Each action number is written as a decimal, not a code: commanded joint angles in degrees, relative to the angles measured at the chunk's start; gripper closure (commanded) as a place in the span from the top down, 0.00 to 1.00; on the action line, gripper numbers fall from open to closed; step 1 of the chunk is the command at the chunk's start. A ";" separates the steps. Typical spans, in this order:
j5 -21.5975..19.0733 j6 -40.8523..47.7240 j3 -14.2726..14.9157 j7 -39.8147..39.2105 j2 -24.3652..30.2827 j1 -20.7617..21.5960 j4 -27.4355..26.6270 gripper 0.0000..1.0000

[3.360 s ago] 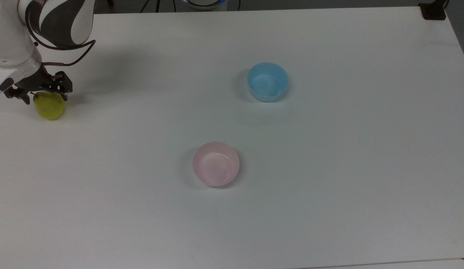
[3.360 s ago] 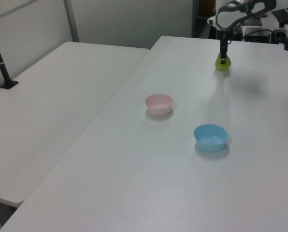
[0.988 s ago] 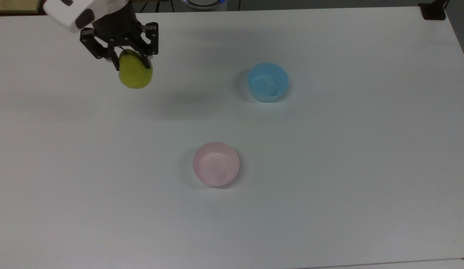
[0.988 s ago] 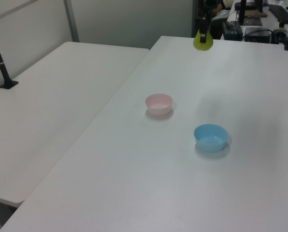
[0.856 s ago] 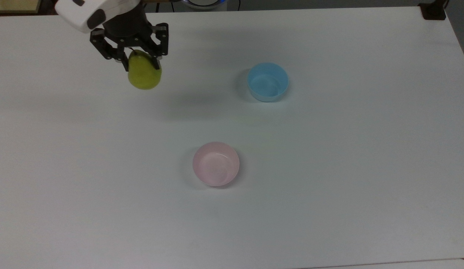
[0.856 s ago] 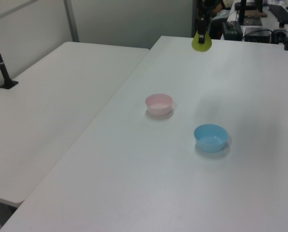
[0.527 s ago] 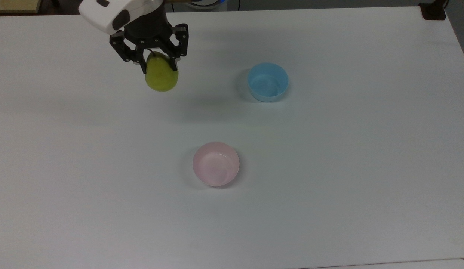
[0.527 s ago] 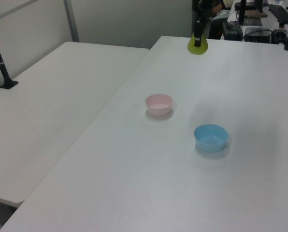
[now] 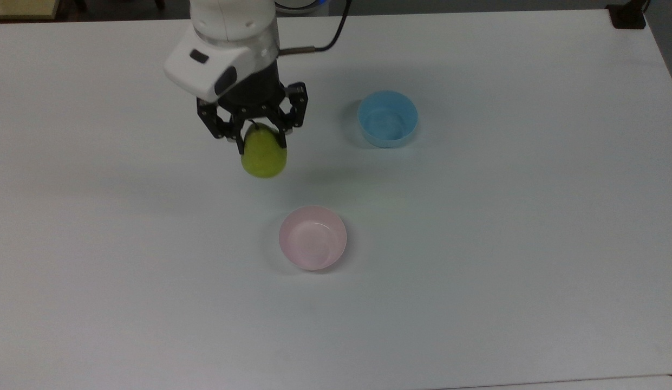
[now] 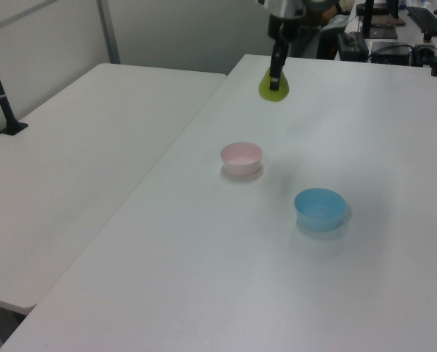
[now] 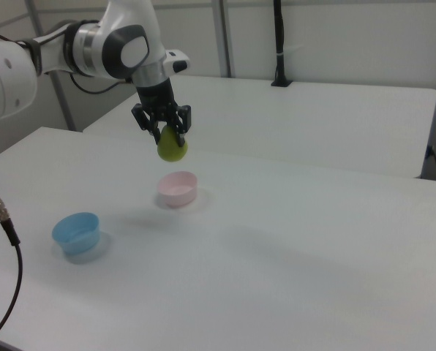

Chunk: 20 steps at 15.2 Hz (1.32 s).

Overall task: Place the pear in the bowl
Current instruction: 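Carry the pear over the pink bowl and lower it in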

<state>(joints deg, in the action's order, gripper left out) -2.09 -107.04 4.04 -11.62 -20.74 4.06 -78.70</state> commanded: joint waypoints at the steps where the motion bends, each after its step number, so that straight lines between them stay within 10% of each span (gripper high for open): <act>1: -0.99 -2.81 0.62 1.51 -5.18 1.56 4.17 0.00; 20: -0.81 -14.87 1.24 5.55 -17.66 6.75 5.40 0.00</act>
<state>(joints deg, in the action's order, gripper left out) -2.09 -121.39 4.10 -7.06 -37.09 9.88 -74.52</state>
